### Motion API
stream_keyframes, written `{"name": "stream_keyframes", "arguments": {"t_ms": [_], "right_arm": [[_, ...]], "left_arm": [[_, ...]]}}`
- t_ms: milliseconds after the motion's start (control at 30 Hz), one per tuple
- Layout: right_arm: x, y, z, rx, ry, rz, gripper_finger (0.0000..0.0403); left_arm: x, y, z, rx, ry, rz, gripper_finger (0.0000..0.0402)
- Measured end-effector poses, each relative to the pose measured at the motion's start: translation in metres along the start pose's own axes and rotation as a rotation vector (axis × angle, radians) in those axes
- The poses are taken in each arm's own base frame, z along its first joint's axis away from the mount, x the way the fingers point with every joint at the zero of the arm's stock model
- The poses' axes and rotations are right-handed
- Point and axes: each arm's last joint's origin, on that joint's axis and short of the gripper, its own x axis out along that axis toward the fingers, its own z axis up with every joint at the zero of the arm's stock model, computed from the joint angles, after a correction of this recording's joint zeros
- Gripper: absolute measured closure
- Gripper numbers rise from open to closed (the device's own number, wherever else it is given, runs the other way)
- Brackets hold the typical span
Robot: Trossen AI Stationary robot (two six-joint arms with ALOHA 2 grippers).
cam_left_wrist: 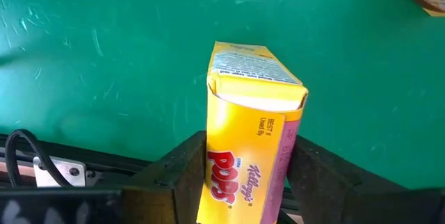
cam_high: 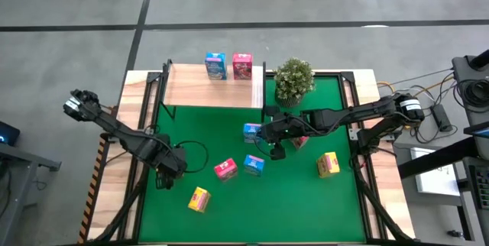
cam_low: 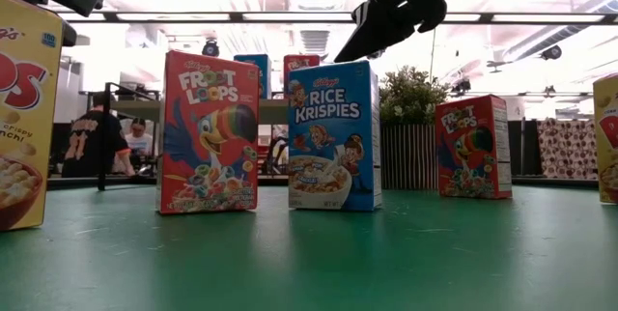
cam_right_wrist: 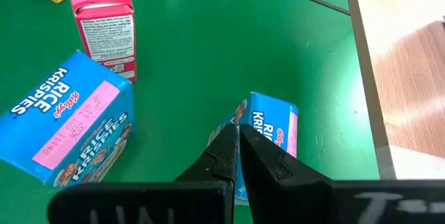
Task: Stack cereal on shelf
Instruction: Put the top left yellow cereal box on the shelf
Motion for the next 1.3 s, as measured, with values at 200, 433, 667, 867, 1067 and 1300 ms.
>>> {"name": "stream_keyframes", "arguments": {"t_ms": [200,433,667,867,1067,1300], "right_arm": [[0.000,0.000,0.000,0.000,0.001,0.001,0.0394],[0.000,0.000,0.000,-0.001,0.001,0.000,0.0394],[0.000,0.000,0.000,-0.003,0.001,0.000,0.0394],[0.000,0.000,-0.001,-0.010,0.005,0.001,0.0394],[0.000,0.000,-0.002,-0.008,0.017,0.004,0.0394],[0.001,0.001,-0.003,-0.013,0.019,0.005,0.0394]], "left_arm": [[-0.012,-0.003,0.003,0.009,-0.023,-0.036,0.0246],[-0.059,-0.002,0.003,0.037,-0.053,0.001,0.0251],[-0.116,0.004,0.024,0.149,-0.269,0.104,0.0251],[-0.156,0.028,0.054,0.214,-0.390,0.129,0.0251],[-0.184,0.066,0.068,0.259,-0.461,0.193,0.0251],[-0.188,0.124,0.073,0.245,-0.412,0.304,0.0251]]}}
